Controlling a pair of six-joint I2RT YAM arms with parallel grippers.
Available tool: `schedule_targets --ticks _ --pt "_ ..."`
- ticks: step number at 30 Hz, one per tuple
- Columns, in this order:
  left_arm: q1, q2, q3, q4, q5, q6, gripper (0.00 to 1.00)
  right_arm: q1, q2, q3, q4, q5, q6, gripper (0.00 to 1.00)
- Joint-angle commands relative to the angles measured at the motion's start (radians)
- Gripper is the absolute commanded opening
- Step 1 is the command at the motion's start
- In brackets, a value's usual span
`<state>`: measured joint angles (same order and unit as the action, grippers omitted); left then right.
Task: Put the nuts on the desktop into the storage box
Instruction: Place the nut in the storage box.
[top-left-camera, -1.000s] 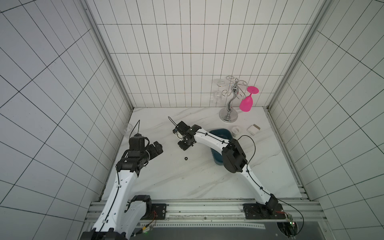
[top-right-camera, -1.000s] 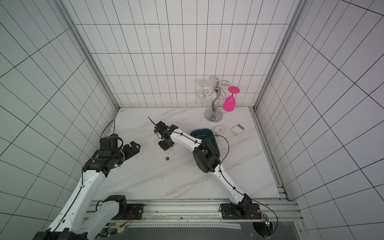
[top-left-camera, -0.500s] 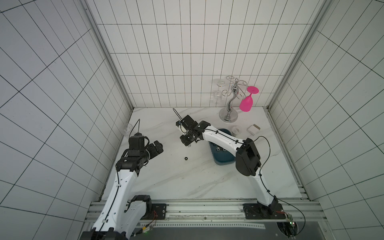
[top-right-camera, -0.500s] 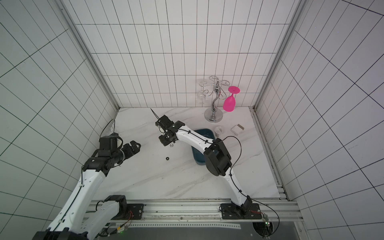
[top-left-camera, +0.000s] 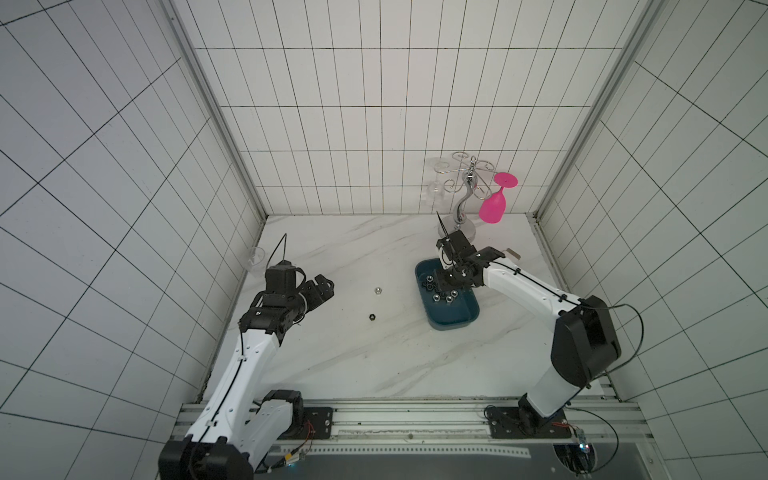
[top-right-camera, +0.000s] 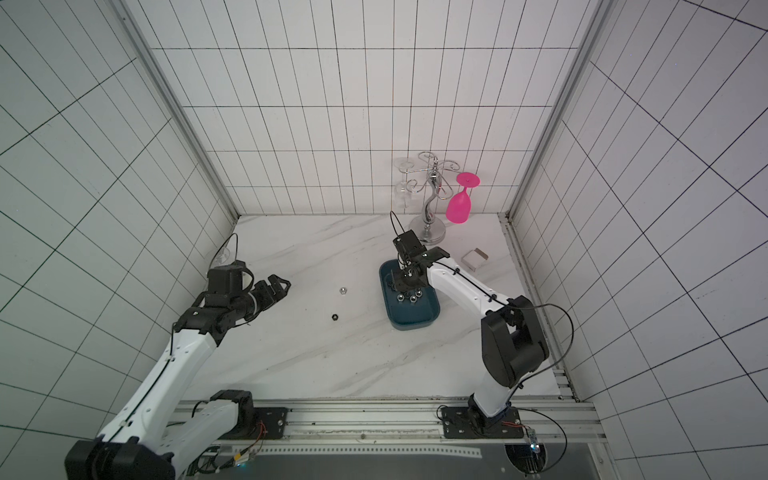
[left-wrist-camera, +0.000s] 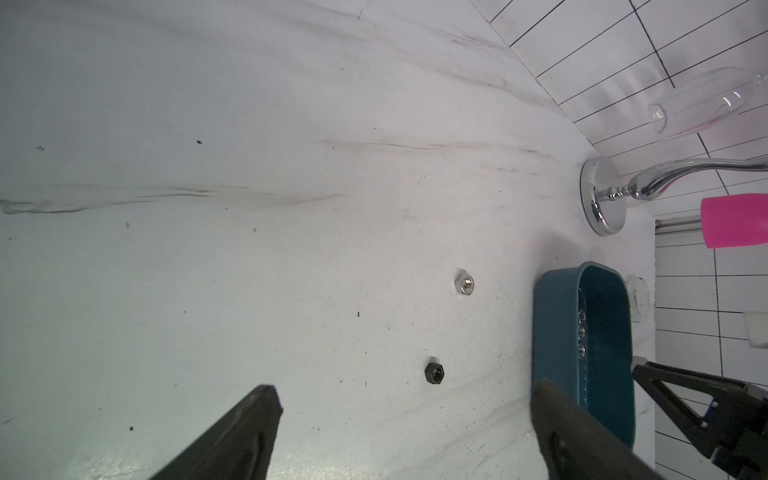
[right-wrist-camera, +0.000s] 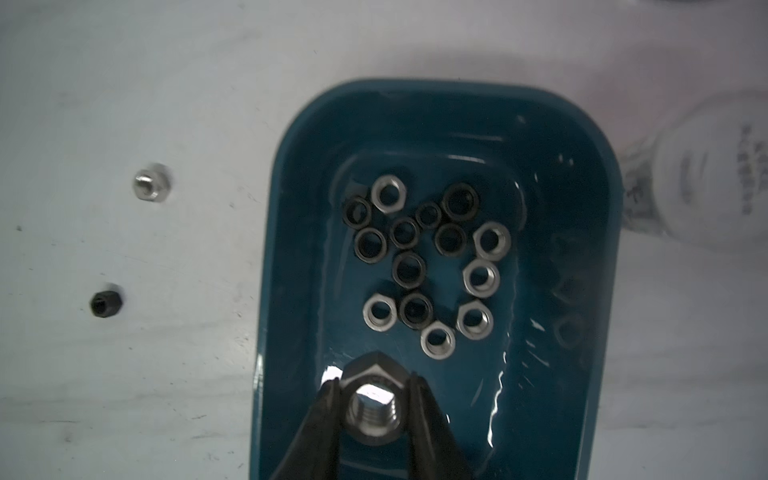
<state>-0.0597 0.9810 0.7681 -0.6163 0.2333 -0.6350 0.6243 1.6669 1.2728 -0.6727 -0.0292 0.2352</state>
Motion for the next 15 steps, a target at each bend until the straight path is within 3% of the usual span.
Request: schedule_targets --ticks 1,15 --pt "-0.028 0.032 0.013 0.064 -0.019 -0.032 0.98 -0.009 -0.031 -0.076 -0.011 -0.017 0.007 0.21" --pt "-0.049 0.016 0.02 0.028 -0.069 -0.008 0.98 -0.009 0.109 -0.087 0.035 -0.074 0.012 0.2"
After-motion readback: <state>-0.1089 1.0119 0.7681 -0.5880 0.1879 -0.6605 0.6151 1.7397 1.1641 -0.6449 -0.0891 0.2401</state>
